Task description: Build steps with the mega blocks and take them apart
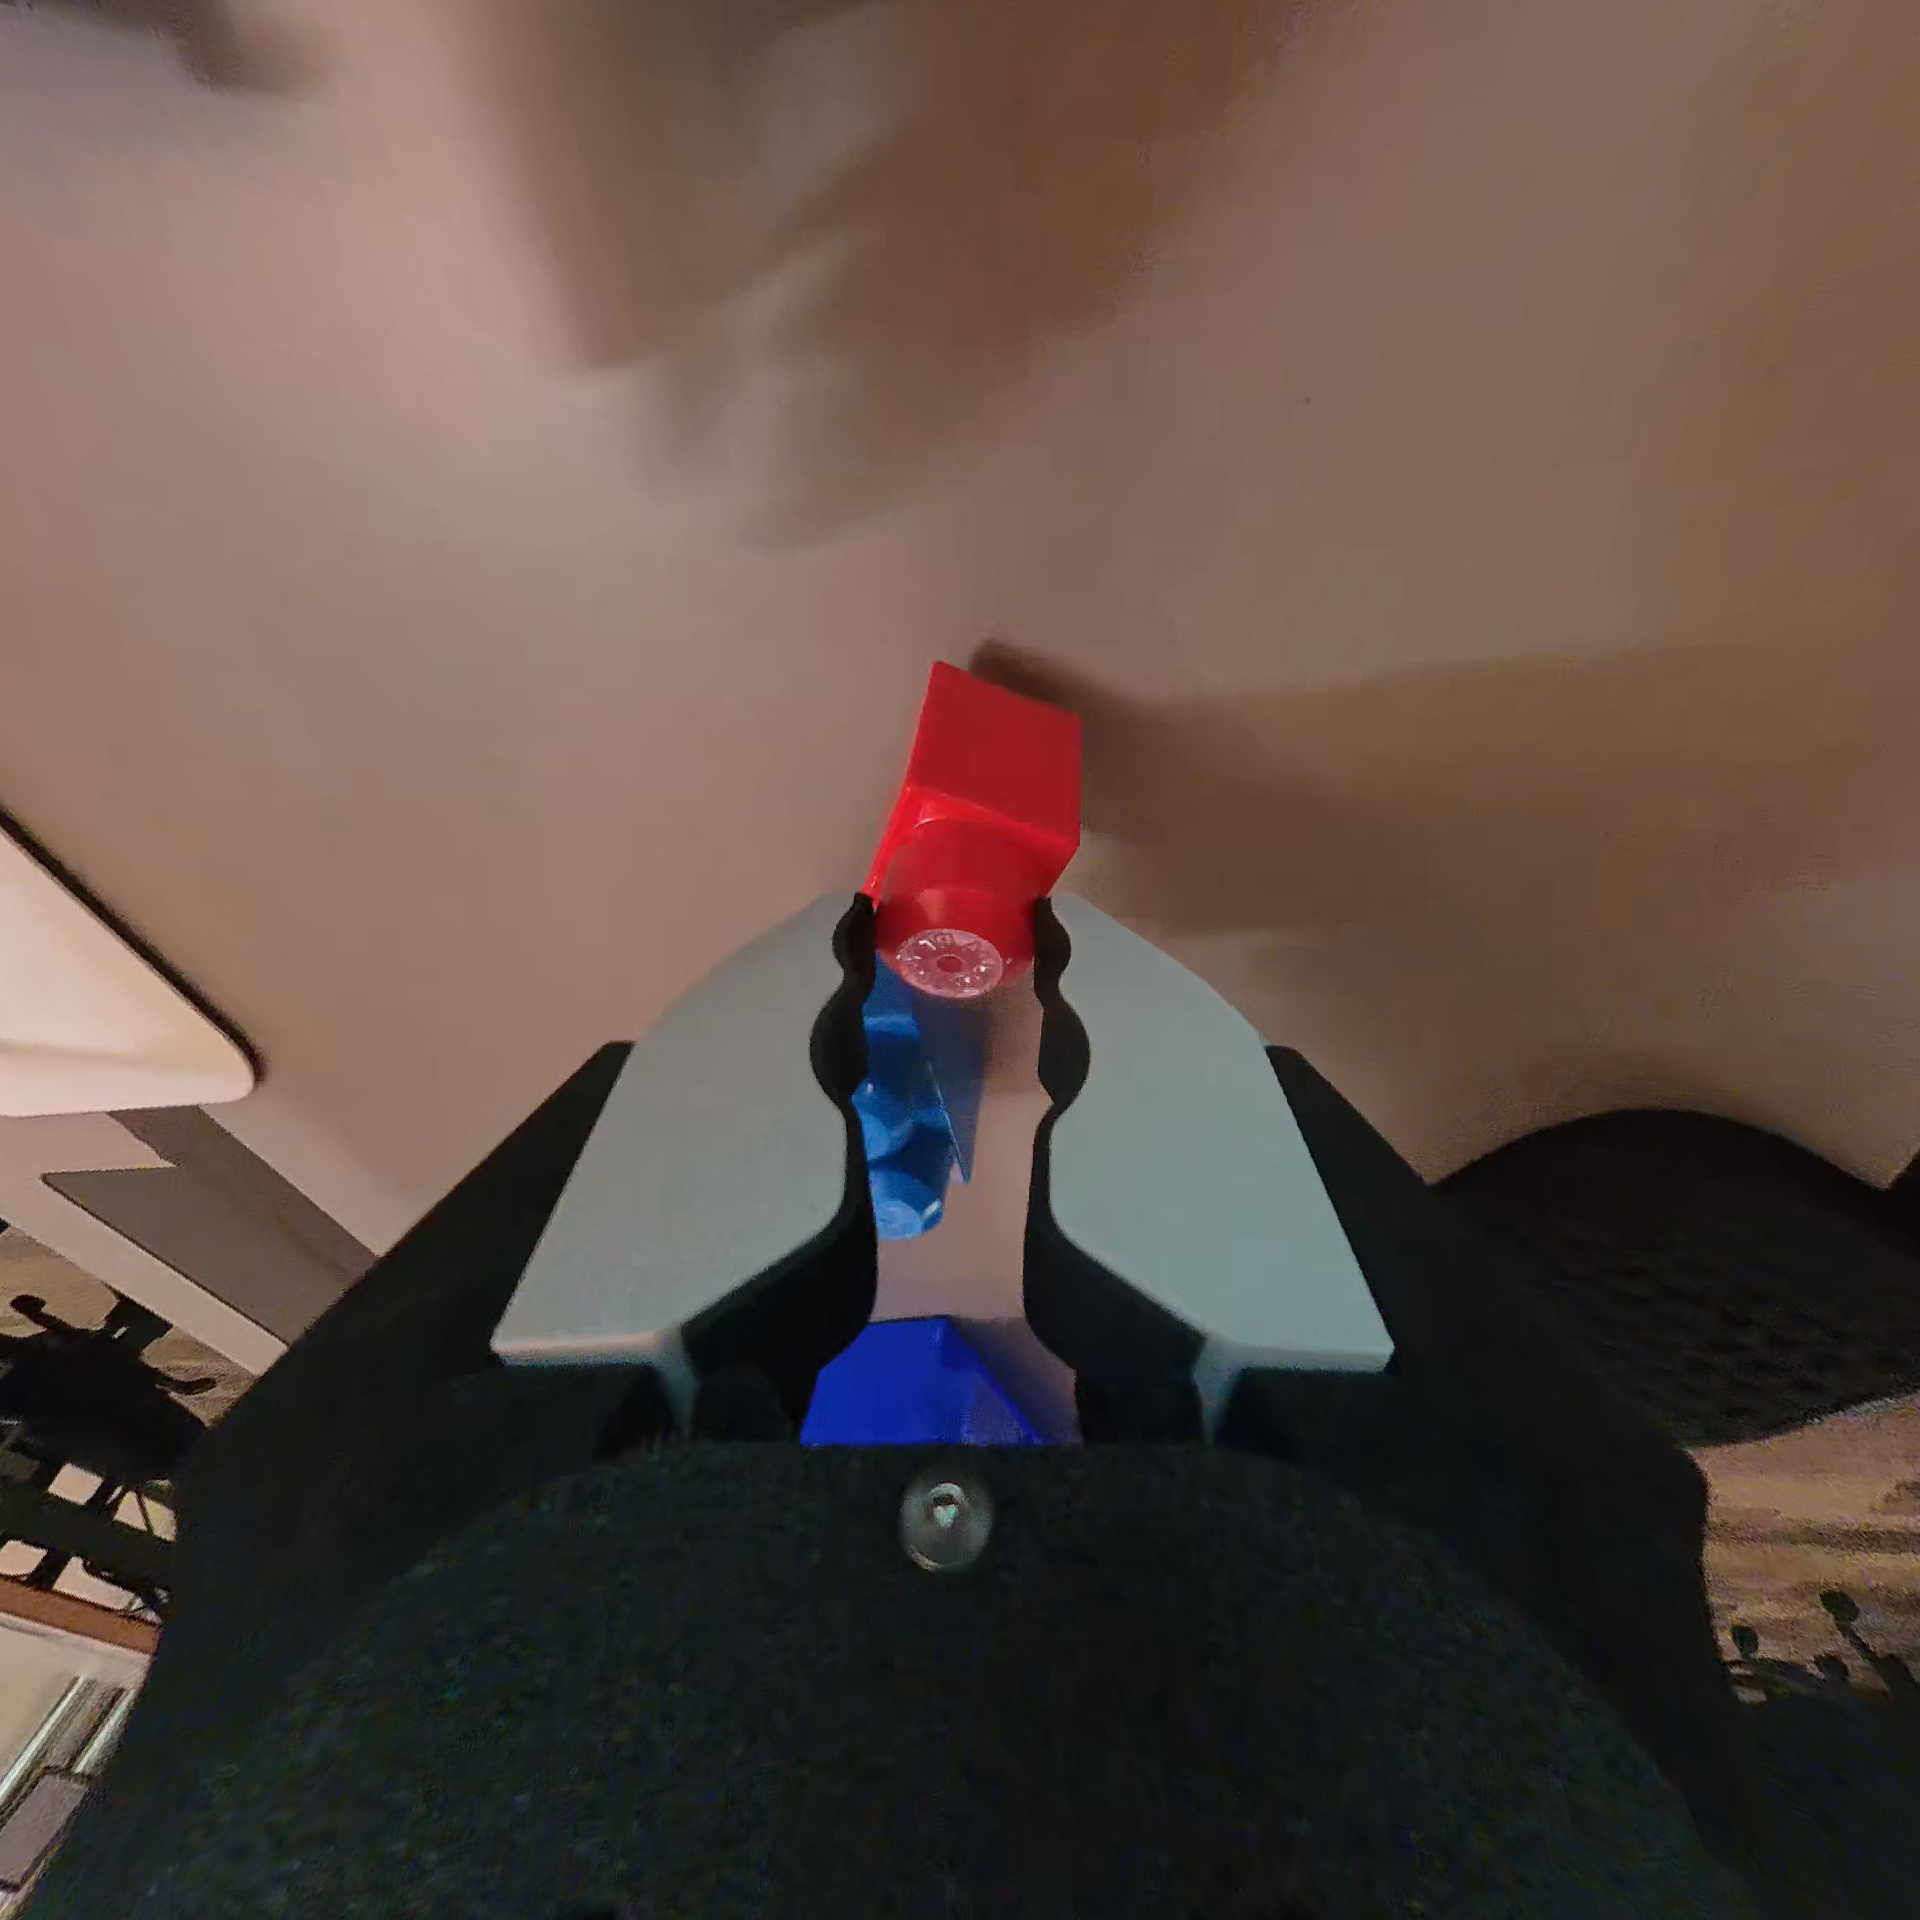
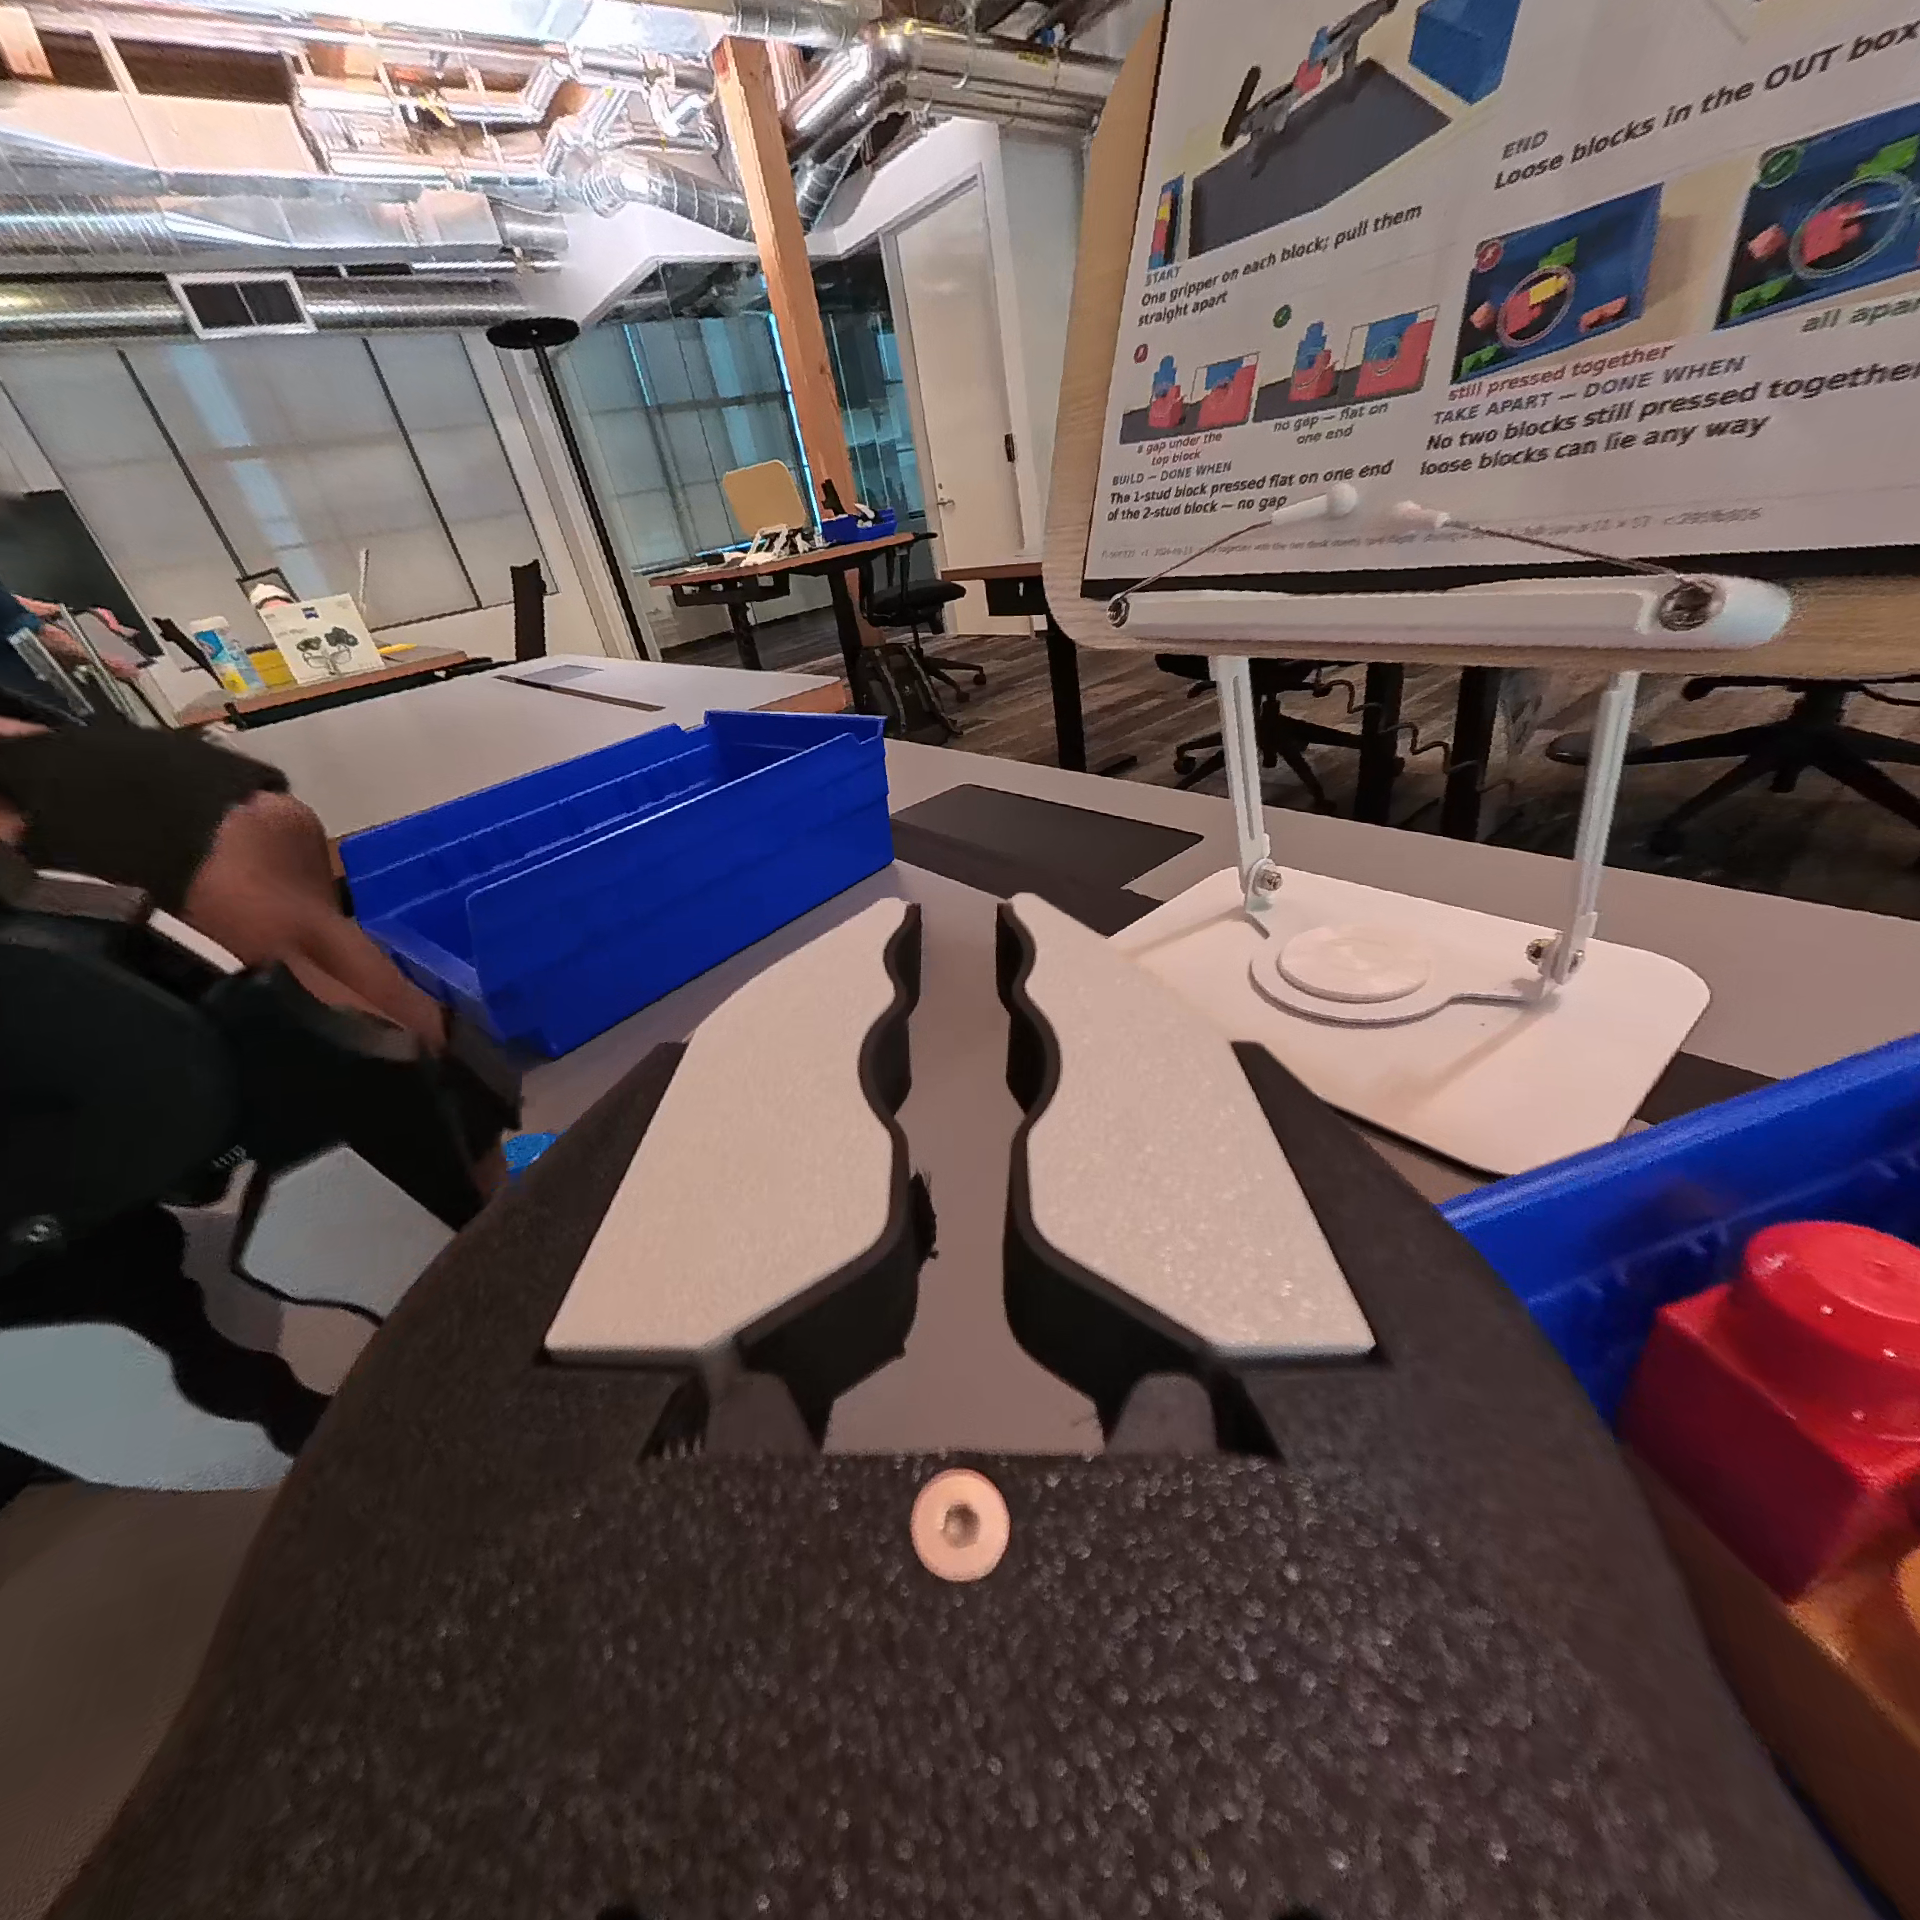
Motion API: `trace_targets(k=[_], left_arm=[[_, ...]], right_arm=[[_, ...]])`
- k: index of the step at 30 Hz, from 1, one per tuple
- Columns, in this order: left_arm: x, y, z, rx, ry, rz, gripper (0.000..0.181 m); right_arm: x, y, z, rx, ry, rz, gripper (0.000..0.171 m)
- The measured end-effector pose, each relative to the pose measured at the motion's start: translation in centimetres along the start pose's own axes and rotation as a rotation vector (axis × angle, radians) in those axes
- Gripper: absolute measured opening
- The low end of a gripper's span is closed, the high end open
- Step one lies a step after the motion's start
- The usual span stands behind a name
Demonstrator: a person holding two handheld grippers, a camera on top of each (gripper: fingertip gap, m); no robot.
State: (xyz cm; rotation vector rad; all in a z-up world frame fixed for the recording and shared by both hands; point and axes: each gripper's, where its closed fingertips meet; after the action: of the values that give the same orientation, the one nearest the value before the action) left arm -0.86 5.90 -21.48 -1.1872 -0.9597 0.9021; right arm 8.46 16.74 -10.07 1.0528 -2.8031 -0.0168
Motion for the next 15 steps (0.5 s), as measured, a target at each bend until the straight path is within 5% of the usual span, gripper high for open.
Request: trace_targets(k=[9,15], left_arm=[[1.8,0.7,-1.0,-0.123,-0.067,-0.037,0.033],[3.2,-2.4,-1.5,-0.429,-0.188,-0.086,0.037]], right_arm=[[-0.2,-0.1,-0.1,-0.004,0.001,0.004,0.013],[-0.1,-0.1,0.1,0.003,-0.003,0.003,0.013]])
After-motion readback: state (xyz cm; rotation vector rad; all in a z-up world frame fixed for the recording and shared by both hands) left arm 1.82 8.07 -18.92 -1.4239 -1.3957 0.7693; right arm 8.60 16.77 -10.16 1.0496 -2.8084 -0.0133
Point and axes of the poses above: each gripper's, where its closed fingertips meet, y out along the fingers, z out of its underside, x = y × z across the jaws, and after that the axes turned 2 degrees about -y, right-handed
